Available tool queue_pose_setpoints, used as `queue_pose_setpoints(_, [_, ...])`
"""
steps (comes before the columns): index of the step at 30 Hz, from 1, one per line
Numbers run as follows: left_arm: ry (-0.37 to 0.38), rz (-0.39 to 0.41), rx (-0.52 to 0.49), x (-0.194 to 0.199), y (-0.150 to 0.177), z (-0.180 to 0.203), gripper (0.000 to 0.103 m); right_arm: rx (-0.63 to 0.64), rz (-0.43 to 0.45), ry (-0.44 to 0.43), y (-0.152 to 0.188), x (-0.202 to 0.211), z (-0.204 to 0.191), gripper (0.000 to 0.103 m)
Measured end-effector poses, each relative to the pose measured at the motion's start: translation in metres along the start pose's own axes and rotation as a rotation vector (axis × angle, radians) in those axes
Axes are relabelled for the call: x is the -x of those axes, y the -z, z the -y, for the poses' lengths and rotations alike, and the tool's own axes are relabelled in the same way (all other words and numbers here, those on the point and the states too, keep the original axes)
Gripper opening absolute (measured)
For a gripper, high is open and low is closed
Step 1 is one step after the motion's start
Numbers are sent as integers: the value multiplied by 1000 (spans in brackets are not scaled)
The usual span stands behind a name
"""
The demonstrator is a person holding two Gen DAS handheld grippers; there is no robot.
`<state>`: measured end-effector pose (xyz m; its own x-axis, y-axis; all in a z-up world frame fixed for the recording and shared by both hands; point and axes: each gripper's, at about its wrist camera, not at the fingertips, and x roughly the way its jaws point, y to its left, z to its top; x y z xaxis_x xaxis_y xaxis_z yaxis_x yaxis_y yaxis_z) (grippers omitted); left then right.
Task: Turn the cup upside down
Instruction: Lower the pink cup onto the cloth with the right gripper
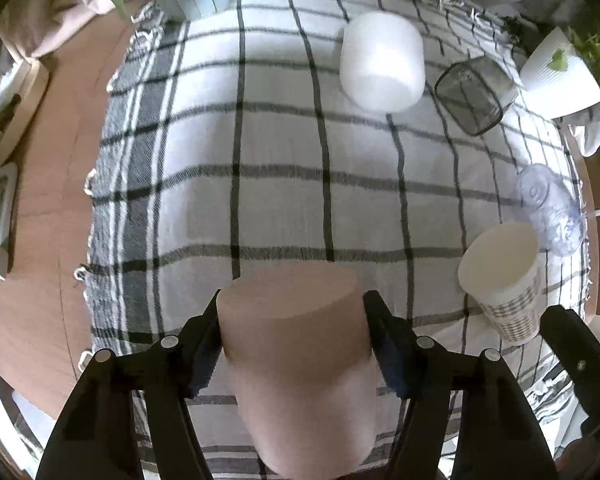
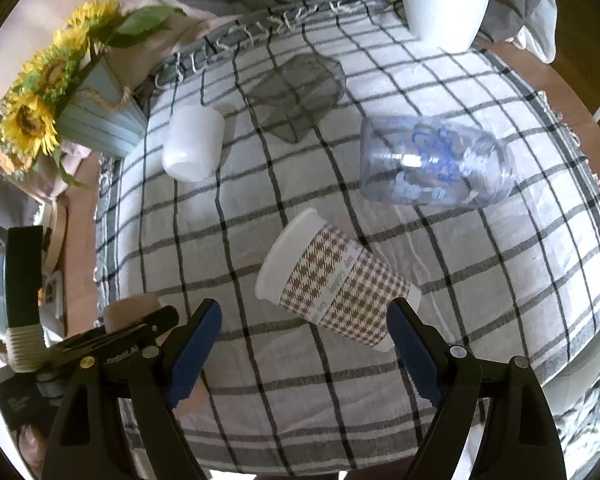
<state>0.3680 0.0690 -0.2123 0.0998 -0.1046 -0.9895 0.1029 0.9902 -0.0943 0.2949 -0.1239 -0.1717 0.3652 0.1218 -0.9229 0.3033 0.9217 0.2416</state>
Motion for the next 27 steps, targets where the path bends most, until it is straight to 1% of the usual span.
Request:
queue_pose_setpoints(3, [-1, 30, 7, 10, 1, 0, 65, 4, 33, -2, -3, 10, -2, 85])
queue_pose_setpoints(8, [3, 60, 6, 24, 2, 0, 64, 15, 63, -10, -5, 21, -2, 85])
queue_pose_setpoints(13, [-5, 94, 3, 36, 23, -1, 64, 37, 65, -9, -1, 25, 1, 85])
queue_pose_setpoints(16, [16, 112, 17, 44, 38, 1, 64, 42, 60, -7, 2, 27, 5, 85])
queue_pose_setpoints(20, [41, 115, 12, 50, 53, 7, 64, 44, 53, -9, 5, 29, 11, 85])
queue_pose_setpoints(23, [49, 108, -1, 51, 63, 12, 64, 54, 52, -9, 7, 31, 13, 85])
queue_pose_setpoints(27, [51, 94, 7, 48, 75, 13, 64, 80, 51, -8, 8, 31, 13, 85])
